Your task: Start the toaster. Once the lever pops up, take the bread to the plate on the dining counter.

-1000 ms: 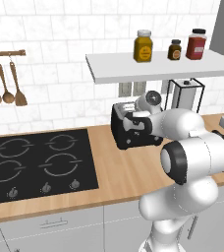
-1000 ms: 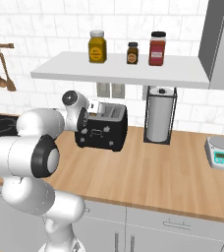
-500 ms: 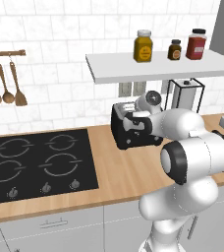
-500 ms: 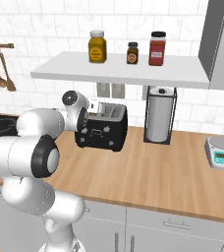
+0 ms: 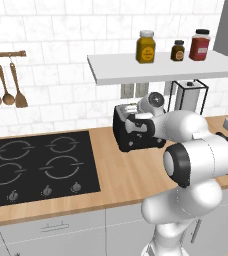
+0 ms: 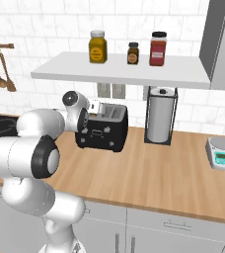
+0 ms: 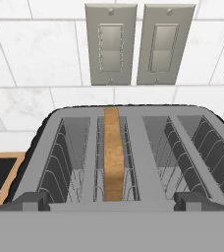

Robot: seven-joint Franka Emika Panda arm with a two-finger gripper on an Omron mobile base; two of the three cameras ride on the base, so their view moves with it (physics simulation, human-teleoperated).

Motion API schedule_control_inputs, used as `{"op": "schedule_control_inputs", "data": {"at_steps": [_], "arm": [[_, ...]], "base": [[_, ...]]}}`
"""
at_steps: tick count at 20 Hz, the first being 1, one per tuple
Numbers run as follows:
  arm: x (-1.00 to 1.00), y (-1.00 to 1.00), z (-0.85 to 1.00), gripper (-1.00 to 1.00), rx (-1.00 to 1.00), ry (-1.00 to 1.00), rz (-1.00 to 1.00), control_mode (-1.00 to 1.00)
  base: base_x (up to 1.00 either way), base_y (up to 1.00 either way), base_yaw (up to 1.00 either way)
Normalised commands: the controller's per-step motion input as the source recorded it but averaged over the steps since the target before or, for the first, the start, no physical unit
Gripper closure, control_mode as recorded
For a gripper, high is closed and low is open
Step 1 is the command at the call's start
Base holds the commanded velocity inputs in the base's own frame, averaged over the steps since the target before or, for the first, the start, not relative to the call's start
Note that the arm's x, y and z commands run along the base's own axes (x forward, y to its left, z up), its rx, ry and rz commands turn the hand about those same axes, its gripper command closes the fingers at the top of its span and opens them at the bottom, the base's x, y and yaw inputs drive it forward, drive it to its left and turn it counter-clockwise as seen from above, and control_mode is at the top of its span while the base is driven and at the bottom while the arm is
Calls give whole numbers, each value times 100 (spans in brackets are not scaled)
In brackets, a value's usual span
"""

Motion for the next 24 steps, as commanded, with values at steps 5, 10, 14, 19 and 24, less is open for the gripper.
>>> {"op": "schedule_control_inputs", "data": {"at_steps": [5,10,14,19,24], "arm": [[0,0,0,-100,0,0,0,-100],[0,0,0,-100,0,0,0,-100],[0,0,0,-100,0,0,0,-100],[0,0,0,-100,0,0,0,-100],[0,0,0,-100,0,0,0,-100]], "base": [[0,0,0],[0,0,0],[0,0,0],[0,0,0],[0,0,0]]}}
